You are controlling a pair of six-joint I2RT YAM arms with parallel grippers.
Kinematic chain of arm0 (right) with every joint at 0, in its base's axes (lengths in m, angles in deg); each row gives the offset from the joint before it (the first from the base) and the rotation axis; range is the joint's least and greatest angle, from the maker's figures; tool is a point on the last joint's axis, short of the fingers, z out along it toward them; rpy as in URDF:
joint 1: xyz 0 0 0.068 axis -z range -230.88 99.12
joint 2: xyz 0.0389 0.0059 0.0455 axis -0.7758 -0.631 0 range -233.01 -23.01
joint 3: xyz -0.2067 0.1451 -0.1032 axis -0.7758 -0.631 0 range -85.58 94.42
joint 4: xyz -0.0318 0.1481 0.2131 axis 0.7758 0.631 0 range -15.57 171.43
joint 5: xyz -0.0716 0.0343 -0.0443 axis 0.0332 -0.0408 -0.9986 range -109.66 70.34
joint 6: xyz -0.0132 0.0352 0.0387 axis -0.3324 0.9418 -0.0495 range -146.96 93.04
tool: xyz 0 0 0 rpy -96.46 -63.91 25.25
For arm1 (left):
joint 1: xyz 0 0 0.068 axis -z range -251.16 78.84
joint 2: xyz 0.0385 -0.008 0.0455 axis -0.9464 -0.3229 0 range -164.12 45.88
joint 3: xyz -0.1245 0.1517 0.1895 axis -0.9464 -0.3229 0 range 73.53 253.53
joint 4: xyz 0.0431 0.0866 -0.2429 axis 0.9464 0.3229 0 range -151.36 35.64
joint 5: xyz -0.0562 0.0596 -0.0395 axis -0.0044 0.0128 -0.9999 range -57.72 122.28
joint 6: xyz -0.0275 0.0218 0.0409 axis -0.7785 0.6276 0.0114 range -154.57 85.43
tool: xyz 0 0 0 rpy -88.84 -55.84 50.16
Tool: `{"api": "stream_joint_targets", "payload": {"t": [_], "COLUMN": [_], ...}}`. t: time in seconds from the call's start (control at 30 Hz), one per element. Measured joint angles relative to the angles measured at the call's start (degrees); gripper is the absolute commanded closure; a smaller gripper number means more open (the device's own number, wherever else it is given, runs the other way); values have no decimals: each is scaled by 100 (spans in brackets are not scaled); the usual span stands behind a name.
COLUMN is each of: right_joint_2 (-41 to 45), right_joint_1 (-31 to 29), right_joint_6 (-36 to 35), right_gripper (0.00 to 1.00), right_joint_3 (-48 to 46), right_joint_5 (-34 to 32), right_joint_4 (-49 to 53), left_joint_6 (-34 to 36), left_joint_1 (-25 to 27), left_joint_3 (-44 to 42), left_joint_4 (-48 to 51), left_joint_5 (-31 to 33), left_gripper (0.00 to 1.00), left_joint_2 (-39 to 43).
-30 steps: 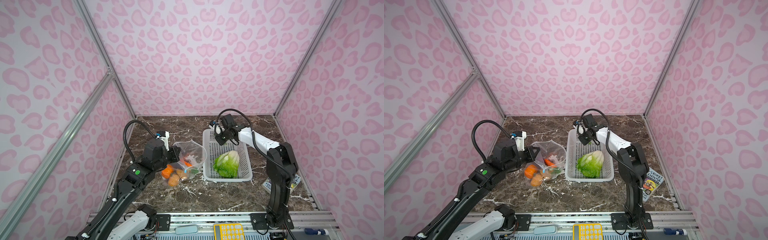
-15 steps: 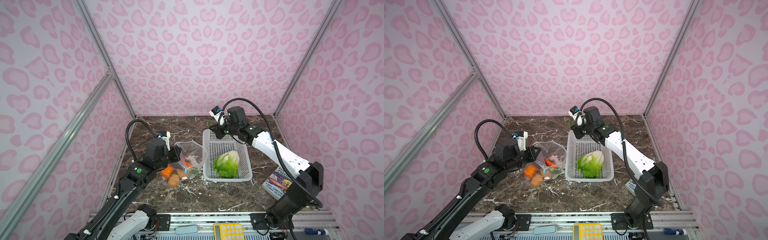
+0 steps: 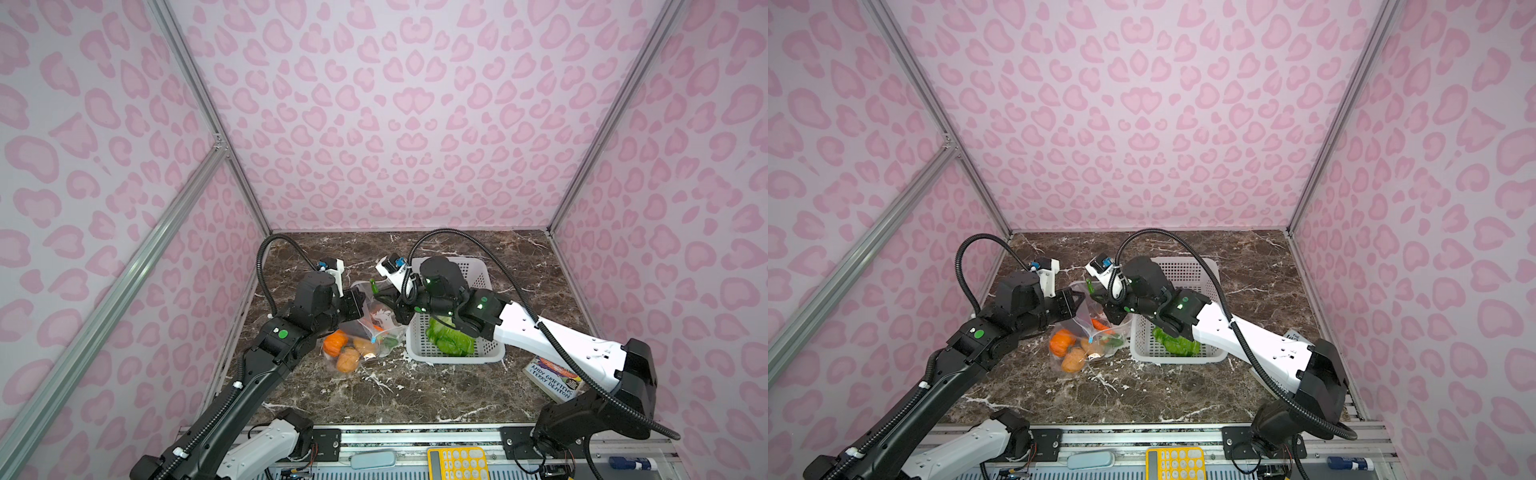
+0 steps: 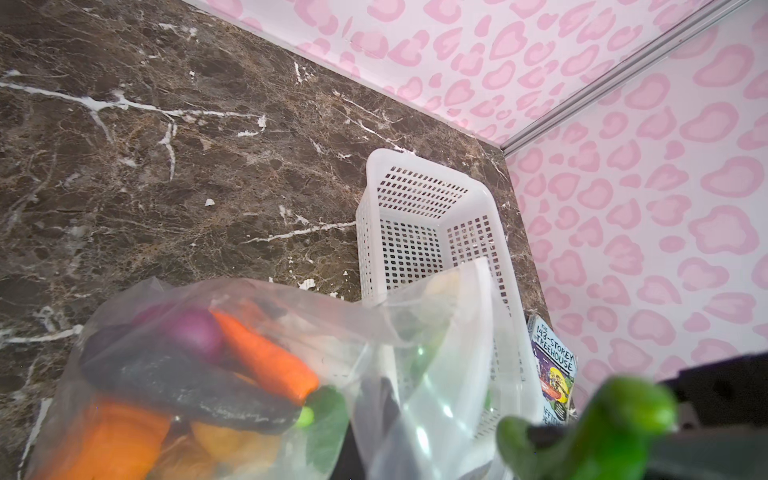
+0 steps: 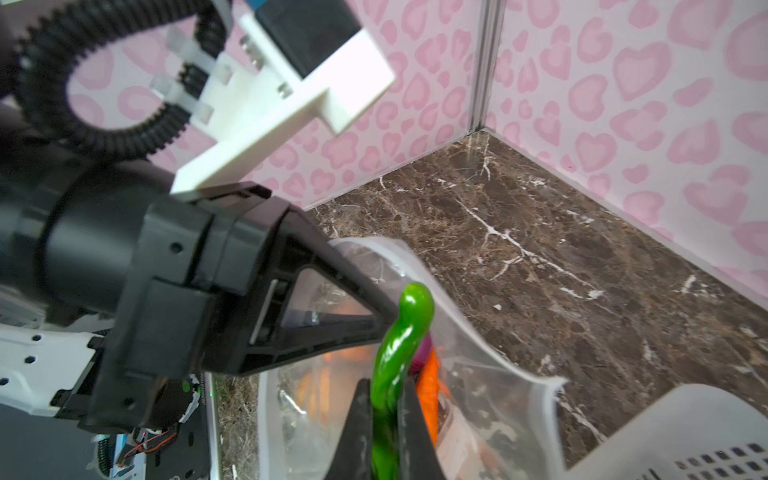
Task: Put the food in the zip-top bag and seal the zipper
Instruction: 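Lift the green pepper and carry it with the right gripper to the bag mouth, then release the green pepper into the bag held by the left gripper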
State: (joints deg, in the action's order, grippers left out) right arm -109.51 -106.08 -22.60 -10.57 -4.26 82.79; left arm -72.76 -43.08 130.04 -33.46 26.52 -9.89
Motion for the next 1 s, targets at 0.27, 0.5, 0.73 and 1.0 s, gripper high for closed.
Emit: {"api": "stream_joint_targets", "payload": {"t": [0.27,0.5,0.73,1.0], "right_joint_2": [-490,-1056,-984,-363], "right_joint_1": [-136,-186,-216,-243], "right_joint_6": [413,577,514,343], "right_gripper": [100,71,48,35], "right_joint_3": [-407,199,369,363], "right_joint_5": [-566,-831,-938,-1296], "right_joint_4": [-446,-212,96,339], "left_joint_6": [-22,-22,-24,-42], "left_joint_1": [0,0,0,0], "left_joint_3": [133,175,120,31], "left_joint_4": [57,199,212,195], "left_joint_5": [-195,-295,-236,-20], "left_gripper": [97,97,97,97], "left_joint_2": [-59,22,92,201]}}
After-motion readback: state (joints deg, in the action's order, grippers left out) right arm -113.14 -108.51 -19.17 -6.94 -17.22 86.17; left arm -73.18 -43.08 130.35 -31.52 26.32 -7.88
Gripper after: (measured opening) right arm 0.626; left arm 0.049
